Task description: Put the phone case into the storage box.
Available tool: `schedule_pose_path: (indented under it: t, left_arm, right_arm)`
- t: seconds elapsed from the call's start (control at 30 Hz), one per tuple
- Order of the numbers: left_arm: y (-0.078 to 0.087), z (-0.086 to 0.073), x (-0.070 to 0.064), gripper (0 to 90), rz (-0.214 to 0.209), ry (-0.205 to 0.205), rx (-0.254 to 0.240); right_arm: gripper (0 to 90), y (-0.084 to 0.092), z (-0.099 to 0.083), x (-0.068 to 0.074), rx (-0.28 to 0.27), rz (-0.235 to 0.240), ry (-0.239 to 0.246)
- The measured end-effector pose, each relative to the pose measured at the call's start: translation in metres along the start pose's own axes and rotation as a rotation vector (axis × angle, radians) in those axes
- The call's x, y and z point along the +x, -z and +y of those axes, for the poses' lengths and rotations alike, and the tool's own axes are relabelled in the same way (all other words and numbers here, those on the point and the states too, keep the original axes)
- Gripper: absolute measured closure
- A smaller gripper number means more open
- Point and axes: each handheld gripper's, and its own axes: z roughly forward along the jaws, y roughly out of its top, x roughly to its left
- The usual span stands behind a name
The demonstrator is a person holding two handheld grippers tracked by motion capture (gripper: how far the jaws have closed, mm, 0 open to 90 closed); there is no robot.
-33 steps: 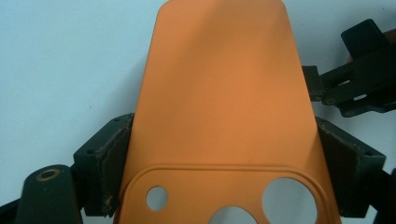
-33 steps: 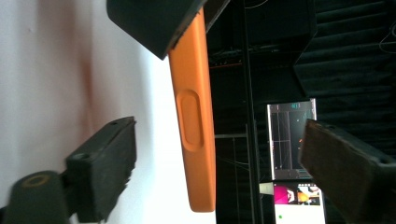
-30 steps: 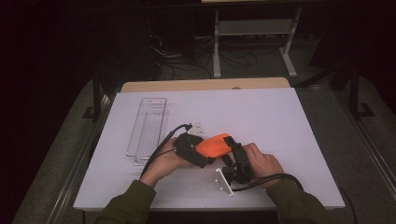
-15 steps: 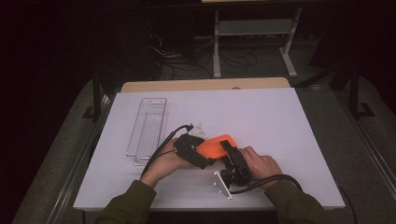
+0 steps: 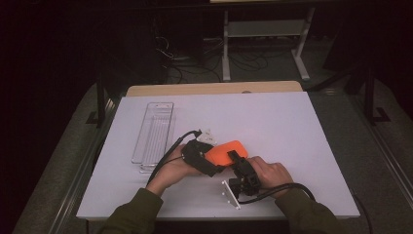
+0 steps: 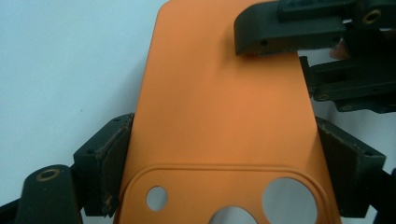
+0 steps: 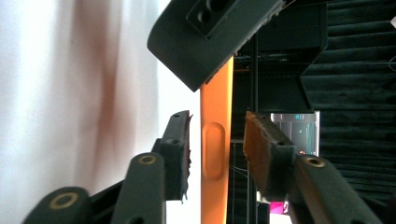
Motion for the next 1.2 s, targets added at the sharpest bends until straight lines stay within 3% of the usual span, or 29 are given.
schedule_pose_path:
  t: [0.33, 0.5, 0.53, 0.87, 1.07, 1.13, 1.2]
  left_arm:
    - [-0.0005, -0.0008, 0.0002, 15.6, 0.000, 0.017, -0.012]
    - [0.0011, -0.0007, 0.0026, 15.6, 0.001, -0.004, 0.002]
    - [0.0002, -0.0008, 0.0016, 15.6, 0.002, 0.008, -0.008]
    - [0.0004, -0.0009, 0.0022, 15.6, -0.007, 0.004, -0.012]
    - [0.0011, -0.0009, 0.0022, 15.5, -0.026, 0.044, -0.038]
    - [0.0020, -0.0007, 0.0033, 15.4, -0.026, 0.025, -0.022]
    - [0.0005, -0.0011, 0.0029, 15.4, -0.031, 0.044, -0.036]
  right_arm:
    - [68.3, -0.0002, 0.0016, 0.0006, -0.001, 0.024, 0.012]
    - [72.7, 0.0004, 0.0012, -0.0012, 0.004, 0.022, 0.014]
    - [73.6, 0.0004, 0.0012, -0.0012, 0.008, 0.022, 0.013]
    - [74.5, 0.0019, 0.0025, -0.0039, 0.012, 0.040, 0.008]
    - [78.7, 0.0027, 0.0029, -0.0038, 0.013, 0.007, 0.024]
    - [79.1, 0.0031, 0.0029, -0.0039, 0.012, 0.003, 0.024]
    - [79.3, 0.0032, 0.0028, -0.0037, 0.011, 0.004, 0.023]
